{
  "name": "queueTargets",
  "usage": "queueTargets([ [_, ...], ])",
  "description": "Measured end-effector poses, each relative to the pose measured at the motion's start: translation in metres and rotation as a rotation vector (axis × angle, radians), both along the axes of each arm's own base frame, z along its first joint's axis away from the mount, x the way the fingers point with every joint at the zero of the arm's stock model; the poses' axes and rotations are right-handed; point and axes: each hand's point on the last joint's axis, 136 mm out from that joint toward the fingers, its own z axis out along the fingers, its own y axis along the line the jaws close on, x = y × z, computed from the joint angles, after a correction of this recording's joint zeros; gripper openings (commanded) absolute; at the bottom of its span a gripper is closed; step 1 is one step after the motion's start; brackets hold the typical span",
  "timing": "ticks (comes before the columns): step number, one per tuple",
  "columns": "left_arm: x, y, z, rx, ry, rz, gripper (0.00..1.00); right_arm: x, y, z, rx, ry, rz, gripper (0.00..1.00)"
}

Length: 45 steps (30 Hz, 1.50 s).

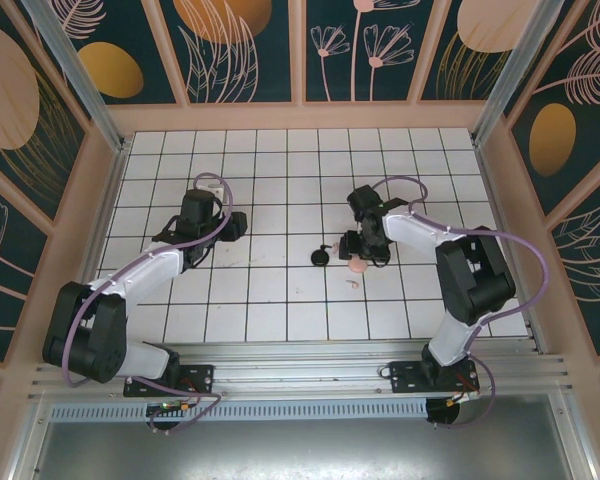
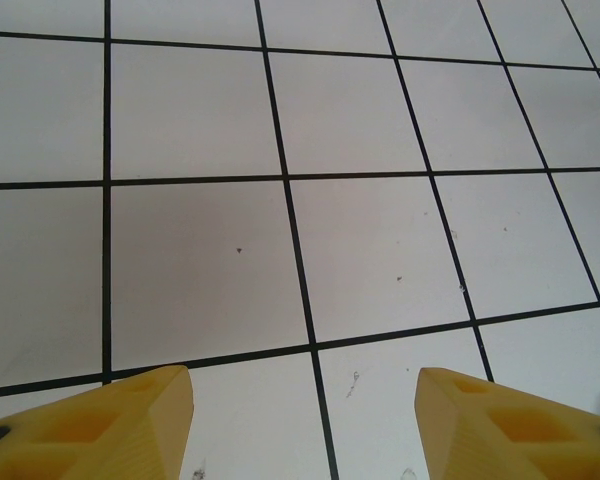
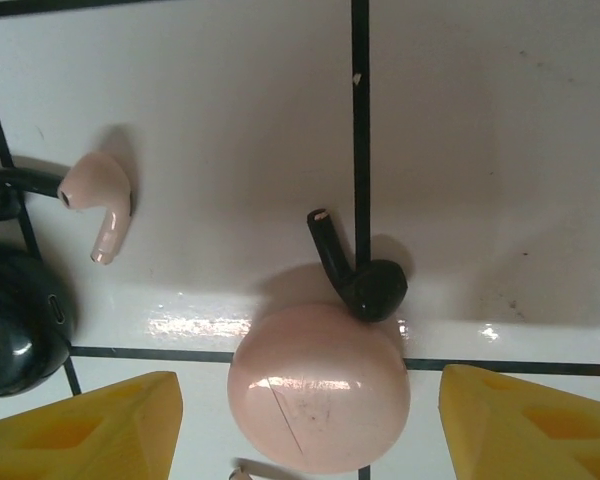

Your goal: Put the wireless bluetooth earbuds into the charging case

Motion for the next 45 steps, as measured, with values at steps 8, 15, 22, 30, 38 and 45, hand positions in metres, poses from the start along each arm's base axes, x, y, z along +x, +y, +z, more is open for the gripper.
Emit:
queueTargets([
  [8, 0.0, 0.0, -0.003, 0.003, 0.009, 0.0, 0.61, -0.003, -0.004, -0.014, -0.049, 0.03, 0.004, 0.61],
  [15, -0.001, 0.0, -0.004, 0.005, 0.013, 0.0, 0.61, -0.003, -0.006, -0.019, -0.065, 0.038, 0.004, 0.55],
  [22, -0.001, 0.0, -0.005, 0.005, 0.016, 0.0, 0.6, -0.003, -0.005, -0.018, -0.065, 0.038, 0.005, 0.49],
  [30, -0.001, -0.001, -0.003, -0.004, 0.003, -0.006, 0.57, -0.008, -0.003, -0.014, -0.04, 0.018, -0.011, 0.48],
  [38, -0.006, -0.011, 0.021, -0.084, -0.126, -0.057, 0.54, -0.002, 0.015, 0.03, 0.171, -0.116, -0.07, 0.47],
  [45, -0.011, -0.028, 0.042, -0.162, -0.248, -0.132, 0.54, 0.015, 0.026, 0.068, 0.396, -0.211, -0.145, 0.47],
])
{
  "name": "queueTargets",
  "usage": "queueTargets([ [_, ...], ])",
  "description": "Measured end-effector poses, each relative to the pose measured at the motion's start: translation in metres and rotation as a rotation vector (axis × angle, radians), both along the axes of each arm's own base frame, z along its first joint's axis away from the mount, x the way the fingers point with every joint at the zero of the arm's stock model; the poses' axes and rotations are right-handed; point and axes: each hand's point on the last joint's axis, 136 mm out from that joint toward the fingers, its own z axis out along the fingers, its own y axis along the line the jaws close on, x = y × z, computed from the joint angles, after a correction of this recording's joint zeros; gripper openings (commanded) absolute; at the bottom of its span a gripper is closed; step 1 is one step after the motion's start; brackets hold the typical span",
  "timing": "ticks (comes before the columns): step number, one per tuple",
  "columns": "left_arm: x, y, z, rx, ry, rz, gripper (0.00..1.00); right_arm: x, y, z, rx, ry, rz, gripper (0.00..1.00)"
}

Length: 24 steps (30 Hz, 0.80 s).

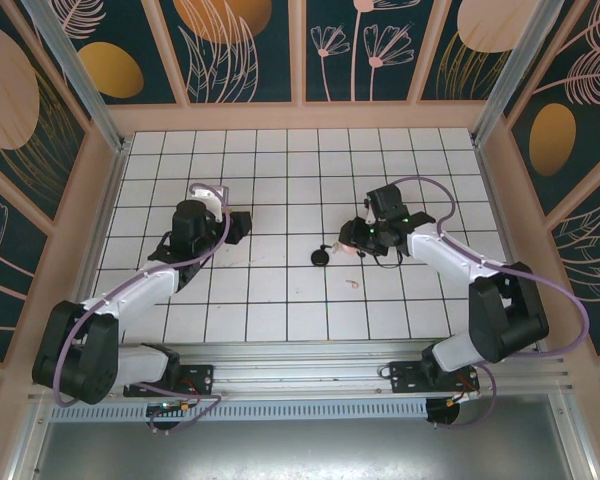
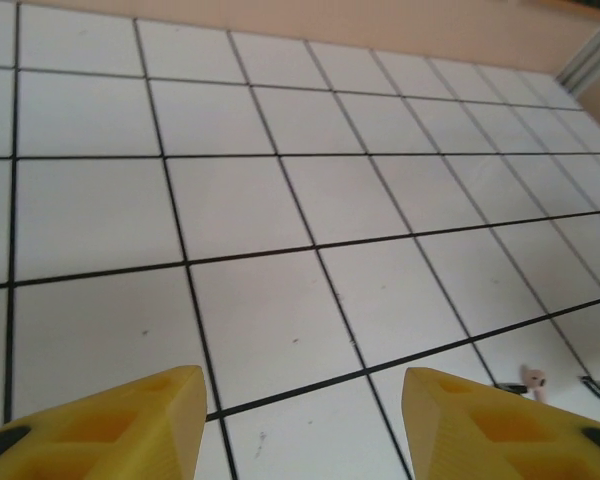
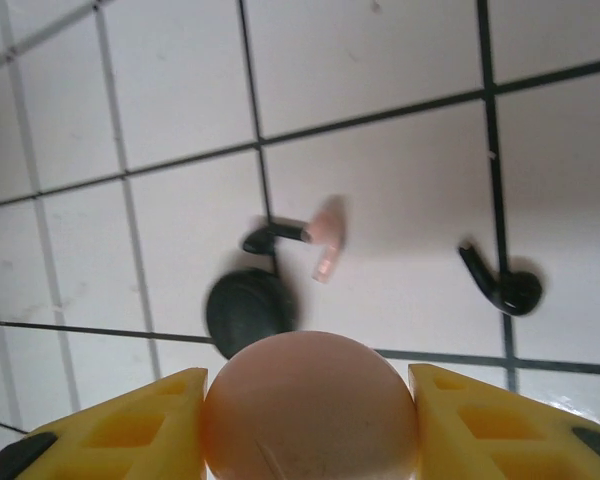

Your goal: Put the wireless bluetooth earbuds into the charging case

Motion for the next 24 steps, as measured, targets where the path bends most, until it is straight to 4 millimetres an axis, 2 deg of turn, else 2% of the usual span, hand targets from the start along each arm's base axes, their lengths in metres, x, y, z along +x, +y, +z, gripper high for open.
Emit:
queueTargets([
  [9, -0.019, -0.026, 0.028, -0.079, -0.183, -0.102, 0.54, 0.01, 0.03, 0.031, 0.254, -0.042, -0.008, 0.46],
  [17, -0.042, -0.059, 0.049, -0.088, -0.337, -0.22, 0.54, 0.017, 0.043, 0.067, 0.414, -0.099, -0.035, 0.45],
  [24, -0.052, -0.072, 0.064, -0.096, -0.425, -0.262, 0.55, 0.019, 0.051, 0.087, 0.537, -0.125, -0.05, 0.45],
])
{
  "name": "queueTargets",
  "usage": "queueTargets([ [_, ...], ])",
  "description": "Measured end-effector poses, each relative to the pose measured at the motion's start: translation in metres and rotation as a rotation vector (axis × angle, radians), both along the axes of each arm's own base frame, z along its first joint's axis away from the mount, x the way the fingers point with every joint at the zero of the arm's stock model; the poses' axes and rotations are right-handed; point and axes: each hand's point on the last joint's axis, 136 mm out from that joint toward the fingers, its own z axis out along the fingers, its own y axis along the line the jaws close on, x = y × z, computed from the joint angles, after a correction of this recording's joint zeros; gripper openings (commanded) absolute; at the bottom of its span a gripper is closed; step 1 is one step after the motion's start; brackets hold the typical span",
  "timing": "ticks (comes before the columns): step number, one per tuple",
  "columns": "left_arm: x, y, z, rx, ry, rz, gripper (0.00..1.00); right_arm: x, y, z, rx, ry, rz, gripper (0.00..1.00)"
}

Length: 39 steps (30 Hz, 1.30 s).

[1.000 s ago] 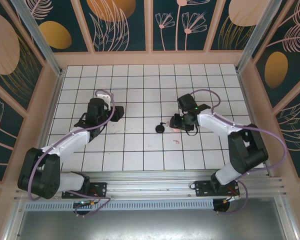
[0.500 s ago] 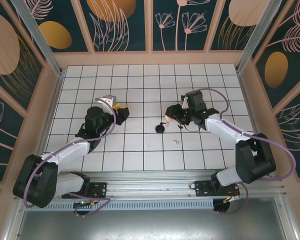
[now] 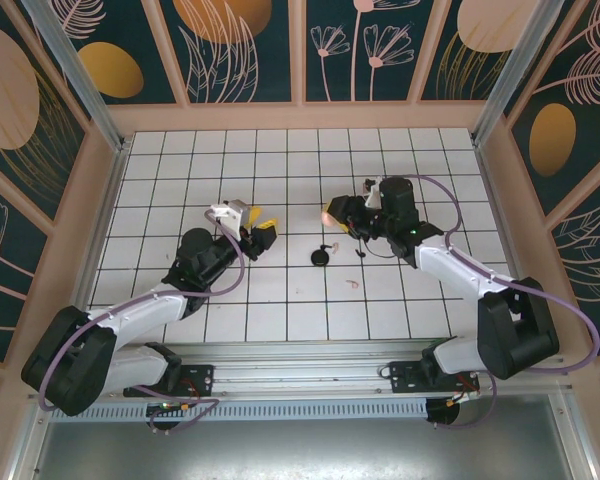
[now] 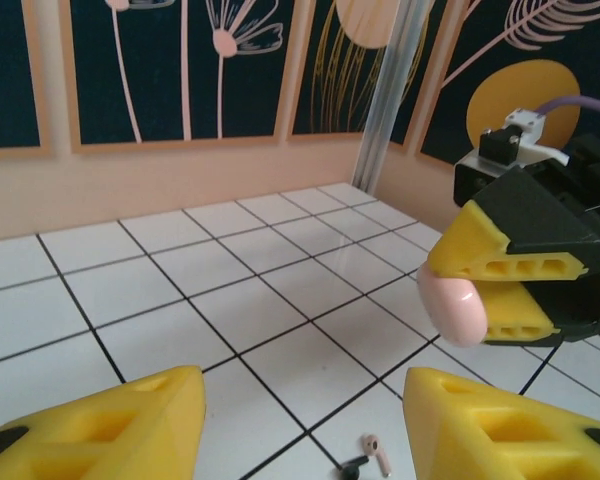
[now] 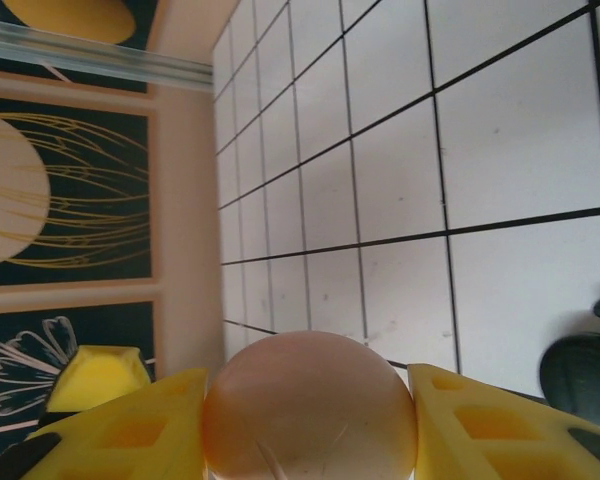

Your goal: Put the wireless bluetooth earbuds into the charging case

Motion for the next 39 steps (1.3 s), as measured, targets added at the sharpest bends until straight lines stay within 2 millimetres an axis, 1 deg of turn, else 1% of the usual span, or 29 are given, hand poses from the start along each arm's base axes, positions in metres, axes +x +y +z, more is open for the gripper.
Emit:
queueTargets([
  [5, -0.002, -0.002, 0.009, -0.021, -0.035, -0.002, 0.55, 0.001, 0.003, 0.007, 0.058, -0.003, -0.007, 0.44],
  [12, -0.007, -0.005, 0.016, -0.043, -0.067, -0.014, 0.55, 0.005, 0.005, 0.016, 0.12, -0.008, -0.029, 0.44],
  [17, -0.011, -0.005, 0.018, -0.056, -0.086, -0.021, 0.55, 0.008, 0.009, 0.027, 0.164, -0.032, -0.03, 0.44],
  [25, -0.017, -0.009, 0.021, -0.07, -0.107, -0.038, 0.56, 0.01, 0.018, 0.034, 0.211, -0.032, -0.026, 0.43],
  [32, -0.018, -0.009, 0.023, -0.076, -0.115, -0.039, 0.56, 0.008, 0.025, 0.042, 0.256, -0.038, -0.019, 0.43],
  [39, -0.018, -0.008, 0.021, -0.071, -0.121, -0.033, 0.58, 0.008, 0.028, 0.049, 0.304, -0.036, -0.03, 0.43],
])
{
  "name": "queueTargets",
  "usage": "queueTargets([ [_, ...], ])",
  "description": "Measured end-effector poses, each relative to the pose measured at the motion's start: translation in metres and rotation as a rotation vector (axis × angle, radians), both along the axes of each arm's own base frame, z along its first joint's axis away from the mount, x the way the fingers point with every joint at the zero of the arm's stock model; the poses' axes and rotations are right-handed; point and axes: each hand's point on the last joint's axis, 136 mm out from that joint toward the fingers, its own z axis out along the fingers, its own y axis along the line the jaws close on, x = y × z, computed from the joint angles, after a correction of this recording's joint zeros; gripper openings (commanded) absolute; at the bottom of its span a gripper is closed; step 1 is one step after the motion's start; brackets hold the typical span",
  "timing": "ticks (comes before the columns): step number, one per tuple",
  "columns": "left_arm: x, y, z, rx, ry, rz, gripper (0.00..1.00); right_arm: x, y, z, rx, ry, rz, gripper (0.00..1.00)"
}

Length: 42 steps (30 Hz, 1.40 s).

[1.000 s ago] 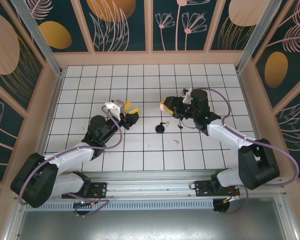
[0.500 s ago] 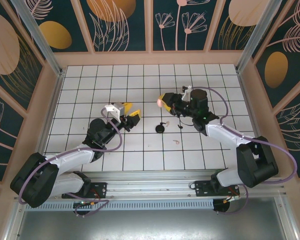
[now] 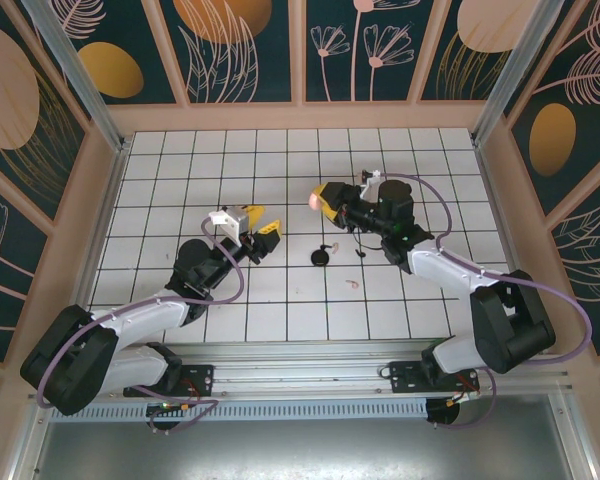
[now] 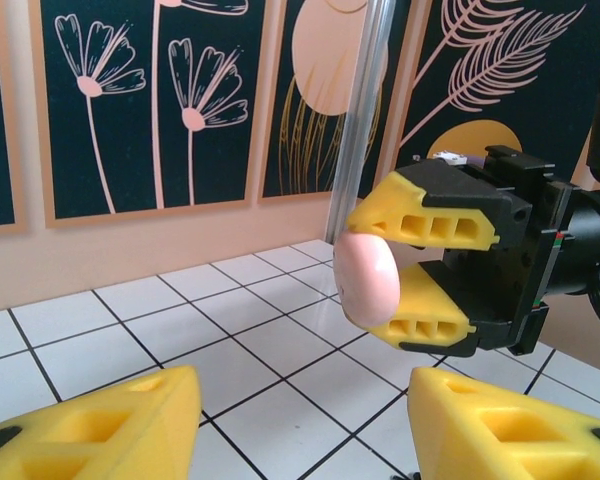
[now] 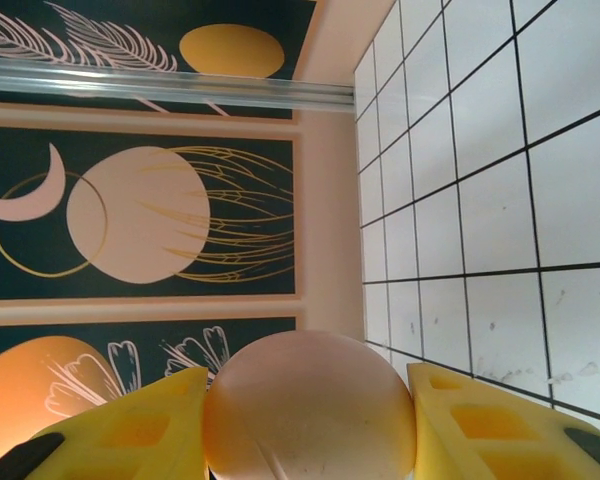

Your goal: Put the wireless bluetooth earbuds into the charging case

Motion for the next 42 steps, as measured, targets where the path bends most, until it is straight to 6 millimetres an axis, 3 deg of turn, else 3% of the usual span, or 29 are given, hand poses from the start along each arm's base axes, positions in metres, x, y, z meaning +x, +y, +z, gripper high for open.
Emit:
queueTargets([
  [11, 0.0, -0.002, -0.003, -0.001, -0.006, -0.004, 0.59, -0.007, 0.011, -0.002, 0.036, 0.021, -0.003, 0.43],
  [23, -0.001, -0.011, -0.002, 0.004, -0.014, -0.031, 0.6, -0.024, 0.045, -0.018, 0.028, 0.059, 0.074, 0.43],
  [32, 0.001, -0.016, -0.001, 0.005, -0.017, -0.047, 0.6, -0.031, 0.062, -0.007, 0.046, 0.033, 0.106, 0.43],
  [42, 0.002, -0.018, 0.0, 0.005, -0.022, -0.054, 0.53, -0.036, 0.073, 0.005, 0.063, 0.007, 0.129, 0.43],
])
